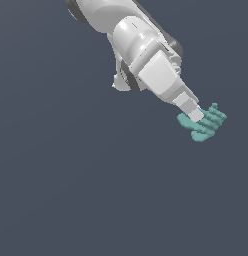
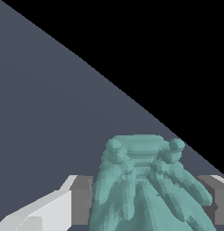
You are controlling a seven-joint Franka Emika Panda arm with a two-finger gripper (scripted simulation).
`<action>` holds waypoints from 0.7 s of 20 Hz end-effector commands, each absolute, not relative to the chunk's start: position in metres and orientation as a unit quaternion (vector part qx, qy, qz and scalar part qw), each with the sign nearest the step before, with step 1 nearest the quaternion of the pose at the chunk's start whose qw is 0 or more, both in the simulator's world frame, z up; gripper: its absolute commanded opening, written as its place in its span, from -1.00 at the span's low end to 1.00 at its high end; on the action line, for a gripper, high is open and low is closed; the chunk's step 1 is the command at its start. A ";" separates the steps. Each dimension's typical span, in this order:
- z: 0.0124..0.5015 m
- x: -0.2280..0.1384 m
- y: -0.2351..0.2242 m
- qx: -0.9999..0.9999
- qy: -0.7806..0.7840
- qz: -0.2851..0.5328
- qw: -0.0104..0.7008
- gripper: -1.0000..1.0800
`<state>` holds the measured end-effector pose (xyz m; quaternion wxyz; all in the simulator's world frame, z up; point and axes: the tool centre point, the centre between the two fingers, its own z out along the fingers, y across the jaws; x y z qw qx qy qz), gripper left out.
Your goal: Pick up the object and move it to a goal position.
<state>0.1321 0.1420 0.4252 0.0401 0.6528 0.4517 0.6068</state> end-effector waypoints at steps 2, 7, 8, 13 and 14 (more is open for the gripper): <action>0.447 0.127 0.144 0.630 0.452 0.630 0.041 -1.00; 0.467 0.121 0.147 0.607 0.453 0.652 0.040 -1.00; 0.470 0.121 0.147 0.604 0.453 0.655 0.040 -1.00; 0.476 0.118 0.148 0.595 0.454 0.662 0.040 -1.00; 0.477 0.118 0.148 0.595 0.454 0.662 0.040 -1.00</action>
